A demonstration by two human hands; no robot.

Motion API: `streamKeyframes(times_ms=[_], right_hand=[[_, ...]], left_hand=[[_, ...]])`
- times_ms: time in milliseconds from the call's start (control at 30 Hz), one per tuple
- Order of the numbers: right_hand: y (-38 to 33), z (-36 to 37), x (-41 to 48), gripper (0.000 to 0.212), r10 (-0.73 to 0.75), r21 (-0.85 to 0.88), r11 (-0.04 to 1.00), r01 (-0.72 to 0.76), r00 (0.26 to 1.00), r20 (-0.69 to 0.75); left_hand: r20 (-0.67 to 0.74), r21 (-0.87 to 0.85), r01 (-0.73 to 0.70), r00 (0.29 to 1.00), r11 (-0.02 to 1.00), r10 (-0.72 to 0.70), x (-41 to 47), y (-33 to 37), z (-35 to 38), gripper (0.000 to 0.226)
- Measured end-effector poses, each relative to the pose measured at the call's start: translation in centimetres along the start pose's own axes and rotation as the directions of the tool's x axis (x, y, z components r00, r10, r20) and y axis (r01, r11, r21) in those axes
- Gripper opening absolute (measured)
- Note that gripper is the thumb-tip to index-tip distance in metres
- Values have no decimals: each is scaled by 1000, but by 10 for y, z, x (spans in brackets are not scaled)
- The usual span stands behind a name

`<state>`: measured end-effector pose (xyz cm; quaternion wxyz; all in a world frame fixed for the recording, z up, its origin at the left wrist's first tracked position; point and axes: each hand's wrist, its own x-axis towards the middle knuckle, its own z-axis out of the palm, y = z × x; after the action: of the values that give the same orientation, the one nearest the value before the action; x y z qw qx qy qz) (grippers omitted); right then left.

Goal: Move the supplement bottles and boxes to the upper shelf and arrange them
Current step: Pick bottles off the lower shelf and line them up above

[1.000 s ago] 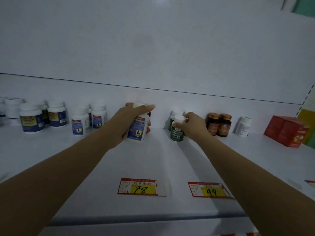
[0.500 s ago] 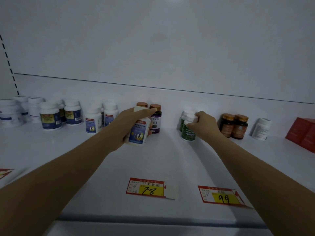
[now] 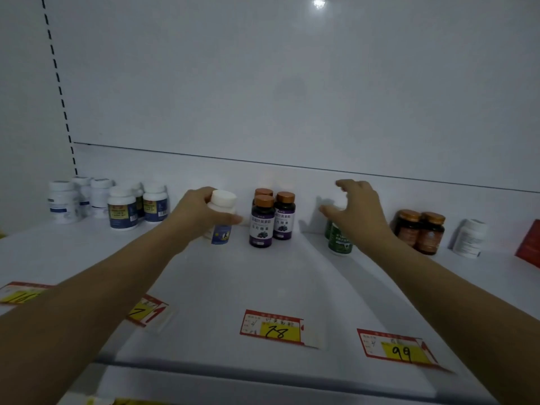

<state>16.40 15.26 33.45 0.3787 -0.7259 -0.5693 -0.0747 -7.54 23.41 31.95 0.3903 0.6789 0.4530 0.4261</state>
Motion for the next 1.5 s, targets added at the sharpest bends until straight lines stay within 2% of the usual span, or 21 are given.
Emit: streamKeyframes(times_ms=[67,133,200,267,400,500,600,667,933,1067,1267,1433,1500], right_hand=[[-19,6,-7,46,-86,24,996,85,996,39],[-39,16,-16,33,-151,50,988,145,979,139],[-56,31,-24,32,-215,51,977,208,943,253],[-68,46,-29,38,-246,65,969,238,913,327],[-75,59,-27,42,-237,95,971,217,891,387],[-69,60,-24,40,-214,71,977,202,890,403],[-58,62,-24,34,-185,7,980,201,886,424],[-50,64,-24,31,-159,-32,981,193,883,441],[-28,63,-18,41,-64,-229,953,198,872,485],[-29,65,-19,41,-55,-255,946,202,871,488],[-32,62,-20,41,-55,-295,930,218,877,477],[-32,52,-24,40,-23,-360,906,223,875,483],[-31,45,-26,41,-12,-377,900,220,876,482]], left_hand=[[-37,87,-46,998,995,50,5,1,-3,52],[-64,175,-63,995,983,75,9,-1,-5,51],[-78,315,-93,989,945,123,13,-5,-5,51],[-82,474,-134,977,870,196,18,-9,-4,53],[-47,658,-156,968,737,246,30,-15,-4,54],[-10,811,-171,952,560,305,39,-21,-6,53],[18,894,-163,944,418,330,45,-27,-7,51],[19,917,-149,943,370,333,48,-29,-7,50],[-3,928,-124,941,353,338,48,-29,-5,50],[4,953,-99,948,285,317,44,-29,-2,47],[12,967,-89,952,239,305,42,-29,-3,49],[39,939,-165,923,302,382,34,-30,1,68],[80,926,-222,905,304,417,25,-27,5,63]])
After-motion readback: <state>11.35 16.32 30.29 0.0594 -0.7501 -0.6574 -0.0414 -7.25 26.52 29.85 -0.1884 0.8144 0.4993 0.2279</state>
